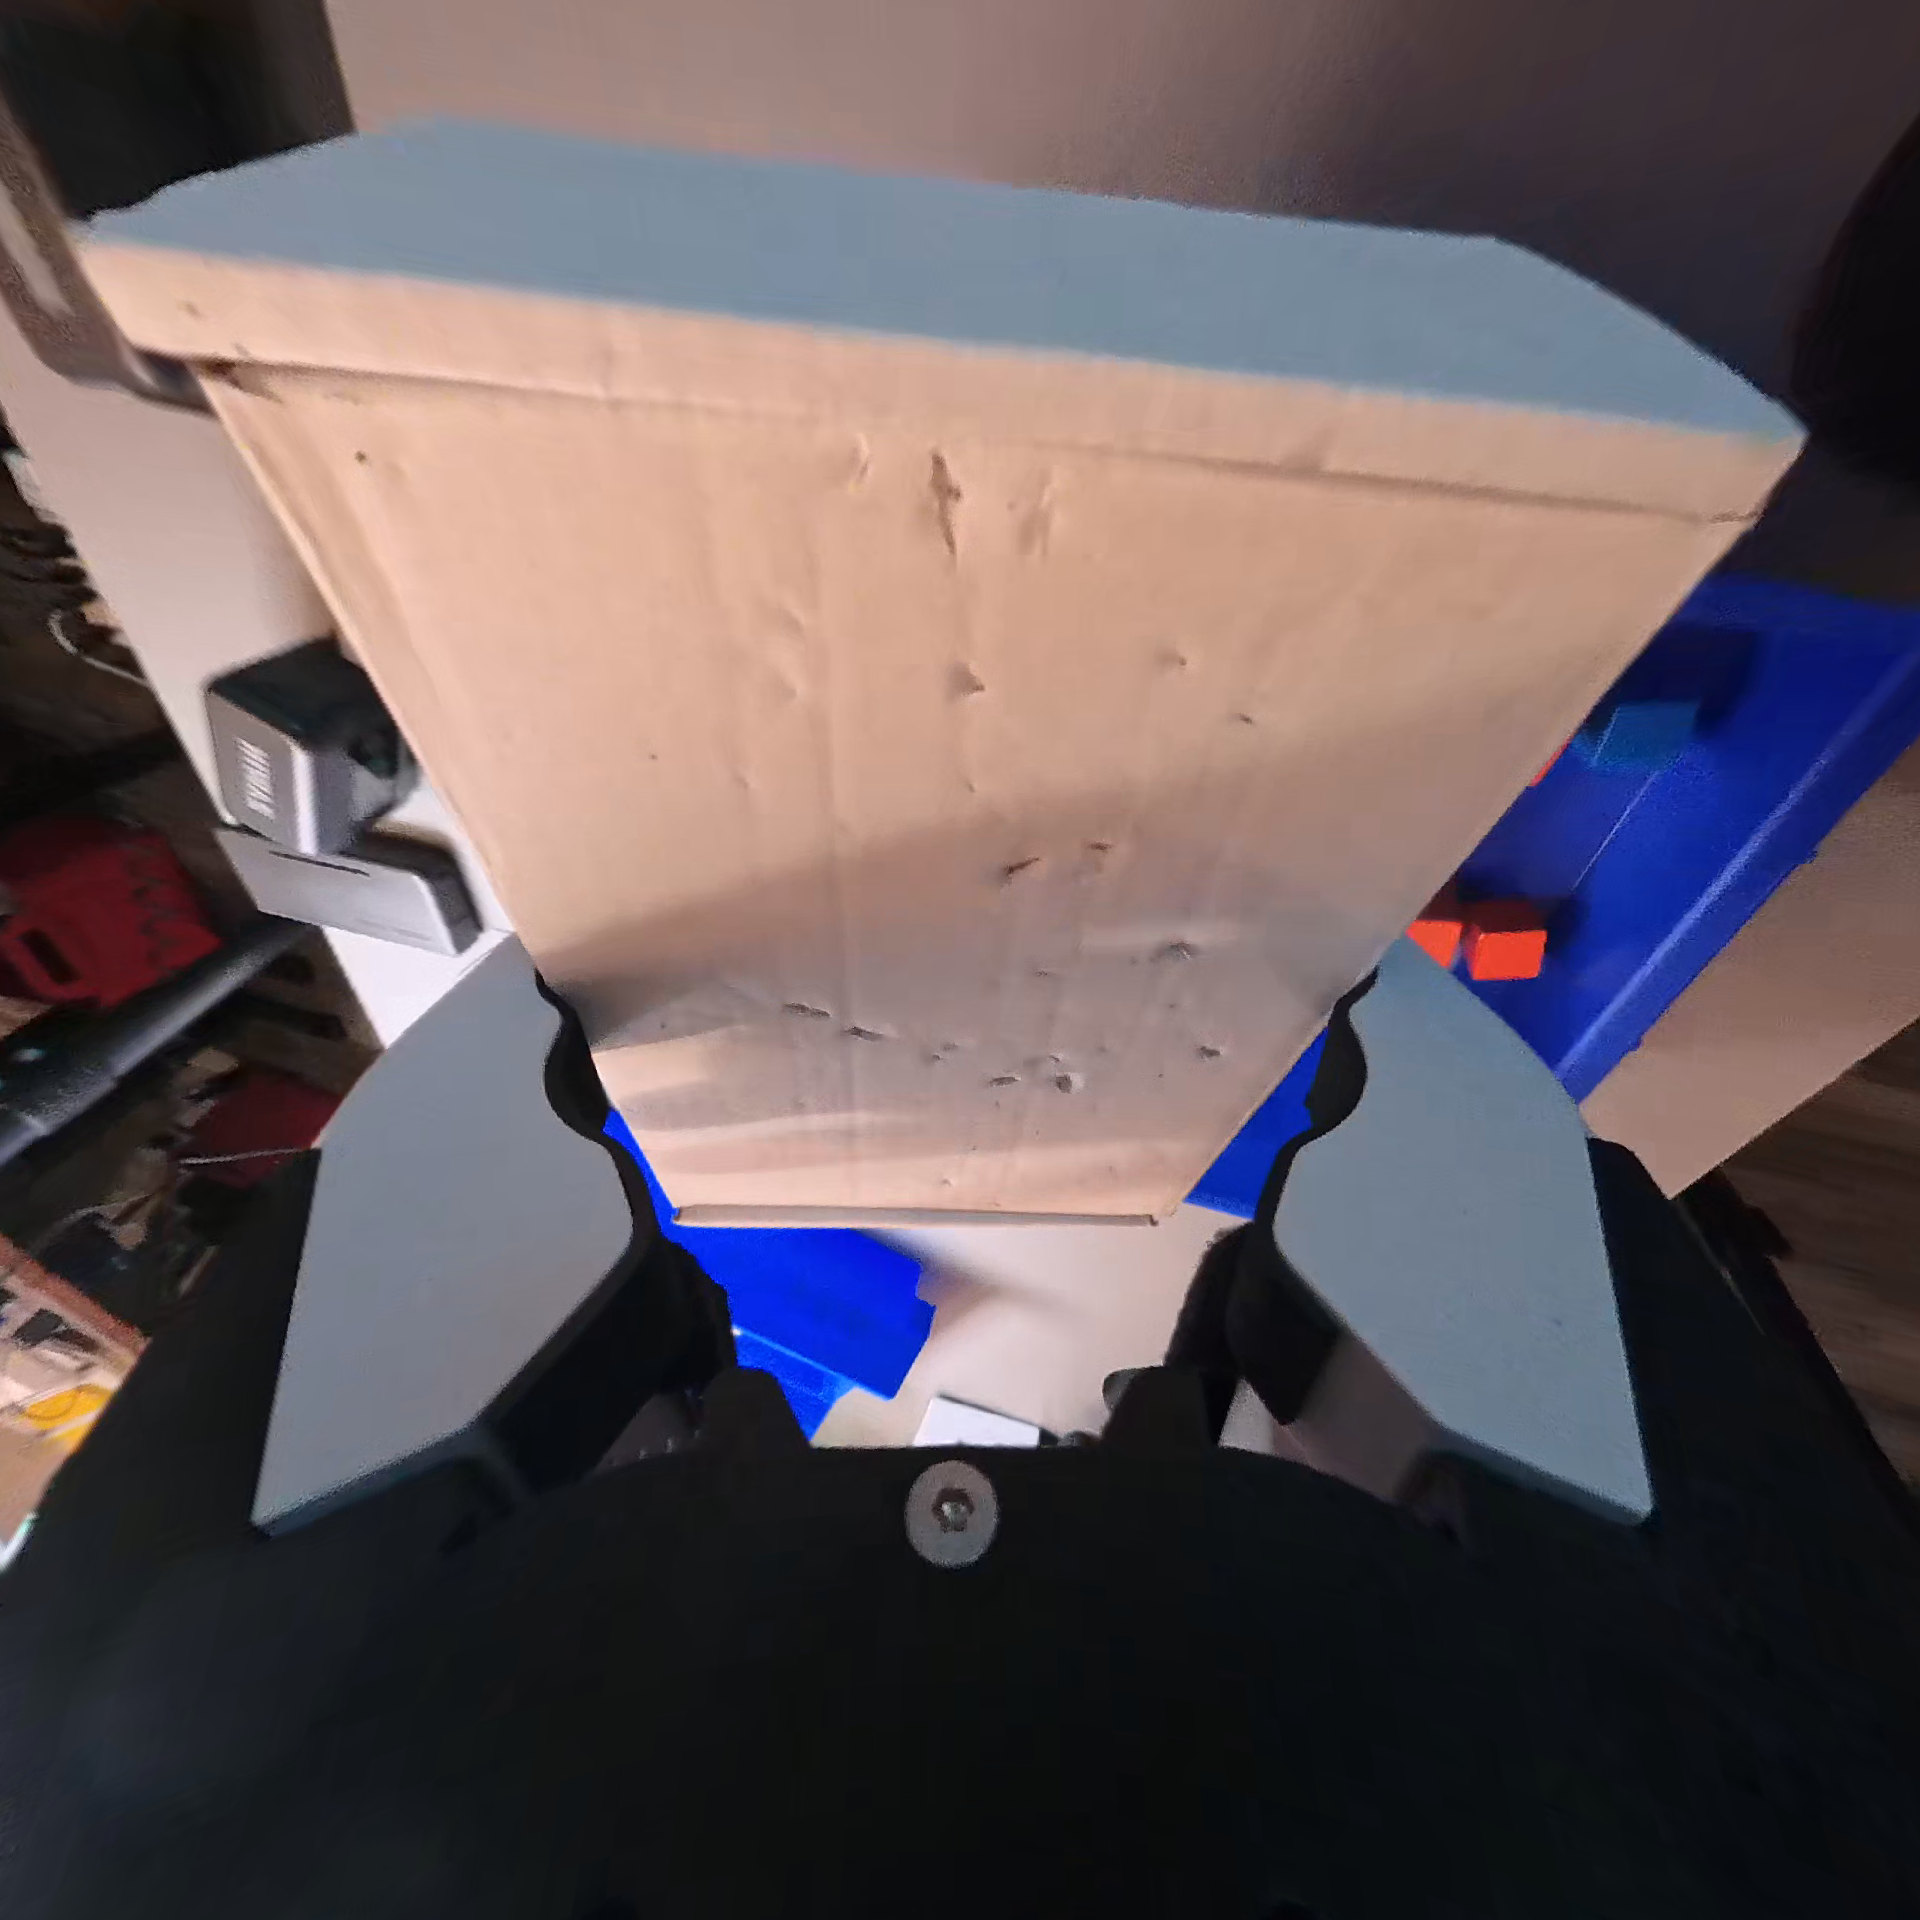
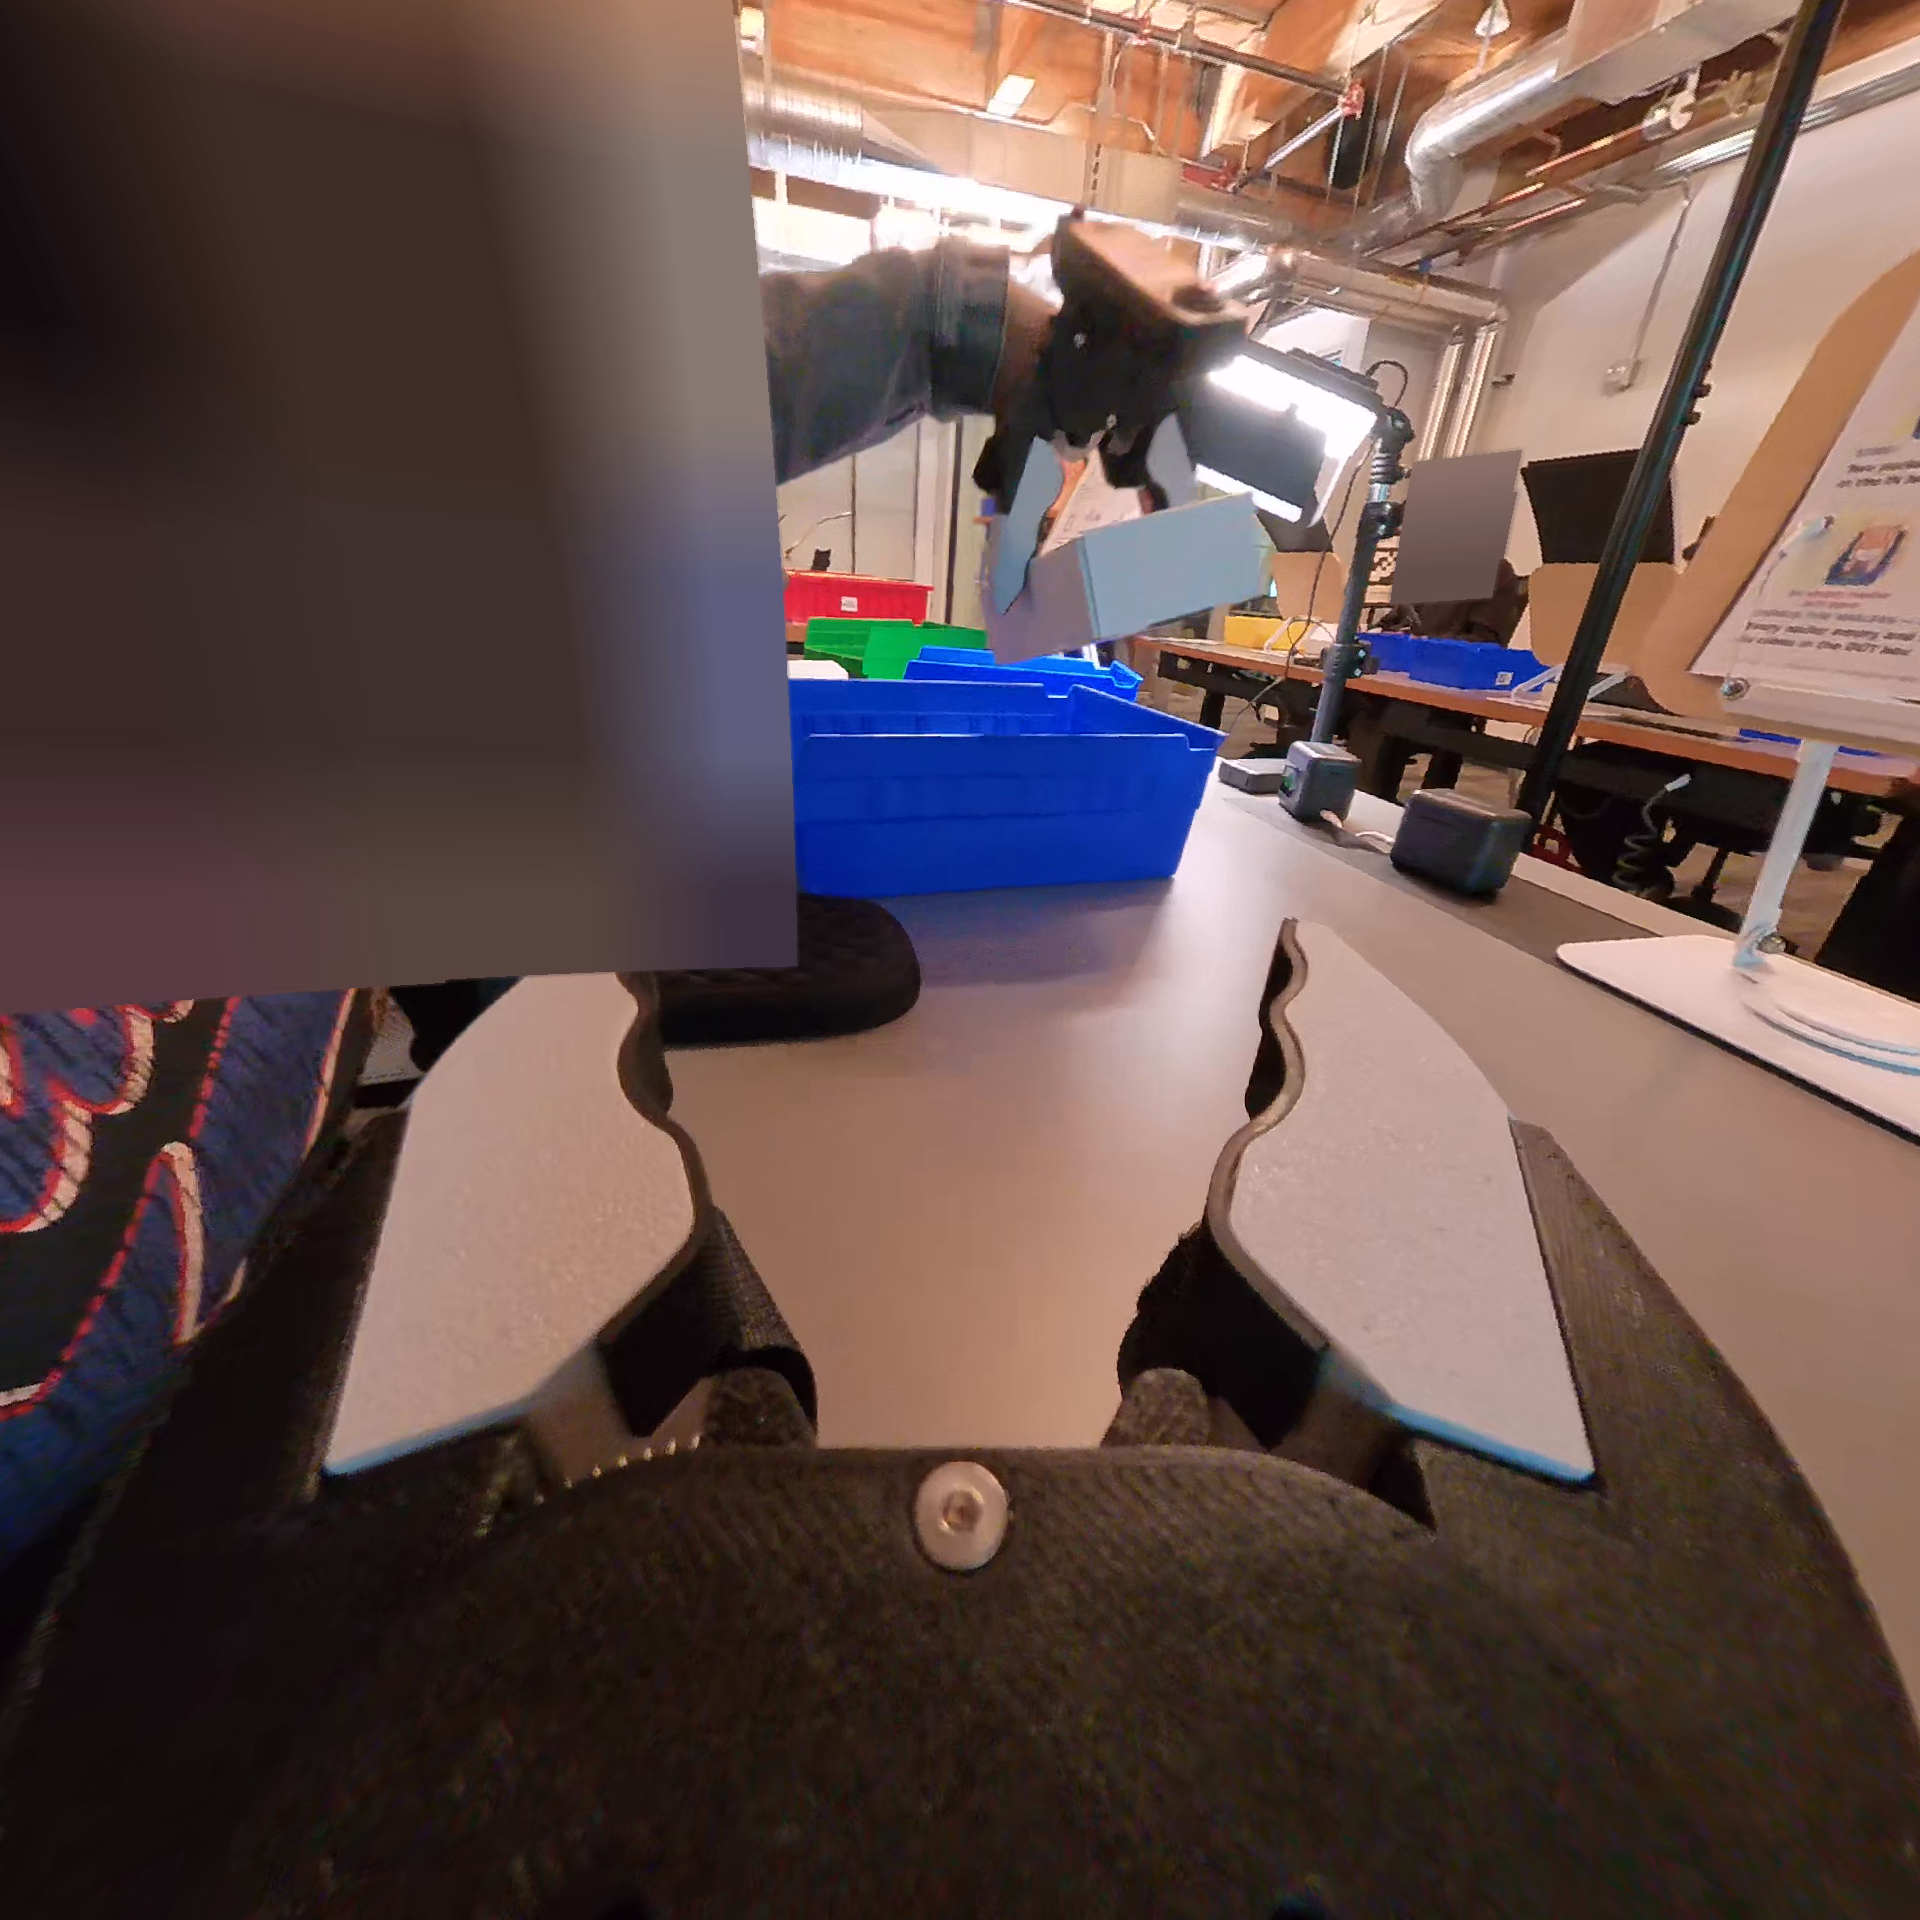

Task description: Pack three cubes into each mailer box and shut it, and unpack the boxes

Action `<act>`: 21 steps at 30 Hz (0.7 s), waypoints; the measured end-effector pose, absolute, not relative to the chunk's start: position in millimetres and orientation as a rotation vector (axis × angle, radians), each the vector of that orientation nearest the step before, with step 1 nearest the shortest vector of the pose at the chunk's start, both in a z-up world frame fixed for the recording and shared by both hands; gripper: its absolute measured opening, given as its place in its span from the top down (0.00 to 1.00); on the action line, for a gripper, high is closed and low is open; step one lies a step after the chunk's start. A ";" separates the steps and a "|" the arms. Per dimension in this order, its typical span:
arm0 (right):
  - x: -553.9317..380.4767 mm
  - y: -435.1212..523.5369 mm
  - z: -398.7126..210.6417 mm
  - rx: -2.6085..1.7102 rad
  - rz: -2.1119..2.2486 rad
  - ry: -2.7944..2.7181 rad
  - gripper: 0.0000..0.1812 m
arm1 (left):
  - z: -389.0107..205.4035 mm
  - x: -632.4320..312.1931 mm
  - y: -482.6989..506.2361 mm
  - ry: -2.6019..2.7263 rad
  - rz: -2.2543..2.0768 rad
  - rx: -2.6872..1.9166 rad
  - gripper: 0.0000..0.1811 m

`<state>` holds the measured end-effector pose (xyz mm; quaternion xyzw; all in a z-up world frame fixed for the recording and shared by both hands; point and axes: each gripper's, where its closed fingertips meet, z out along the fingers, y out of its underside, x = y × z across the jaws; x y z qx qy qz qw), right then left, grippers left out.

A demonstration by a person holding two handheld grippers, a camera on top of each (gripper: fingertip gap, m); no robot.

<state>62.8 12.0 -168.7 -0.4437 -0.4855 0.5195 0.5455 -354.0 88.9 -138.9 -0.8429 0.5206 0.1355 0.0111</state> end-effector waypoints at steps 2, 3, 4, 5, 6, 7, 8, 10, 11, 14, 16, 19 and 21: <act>62.2 13.2 -169.9 -1.054 1.195 -1.157 0.41 | -131.0 -326.5 99.0 1.621 0.434 -2.575 0.27; 61.7 15.0 -171.1 -1.058 1.163 -1.161 0.41 | -130.4 -310.1 104.2 1.616 0.420 -2.551 0.27; 61.3 17.5 -172.9 -1.063 1.122 -1.167 0.41 | -132.5 -293.4 107.9 1.618 0.396 -2.537 0.27; 61.3 21.0 -174.2 -1.071 1.078 -1.166 0.41 | -136.5 -275.5 111.9 1.627 0.367 -2.517 0.27; 61.4 24.0 -175.3 -1.075 1.036 -1.168 0.41 | -142.5 -256.8 114.6 1.636 0.324 -2.505 0.27; 61.9 25.5 -176.2 -1.073 1.005 -1.175 0.42 | -150.3 -238.2 115.7 1.645 0.273 -2.507 0.27; 62.3 26.6 -176.9 -1.074 0.983 -1.178 0.42 | -159.2 -219.6 116.6 1.661 0.224 -2.503 0.27; 62.8 27.9 -178.5 -1.086 0.970 -1.176 0.41 | -180.1 -182.9 116.8 1.707 0.137 -2.492 0.27; 63.2 28.8 -178.5 -1.091 0.968 -1.170 0.40 | -191.1 -166.5 116.7 1.733 0.116 -2.491 0.27; 64.8 29.9 -176.5 -1.087 0.964 -1.153 0.39 | -225.6 -128.0 113.8 1.853 0.117 -2.497 0.27; 65.8 32.5 -176.9 -1.098 0.962 -1.141 0.39 | -245.8 -106.8 113.2 1.904 0.107 -2.503 0.27; 66.6 34.4 -177.4 -1.111 0.976 -1.128 0.40 | -265.6 -82.4 115.0 1.941 0.098 -2.494 0.27; 67.1 35.1 -177.4 -1.112 0.978 -1.124 0.40 | -274.6 -68.0 114.7 1.942 0.060 -2.482 0.27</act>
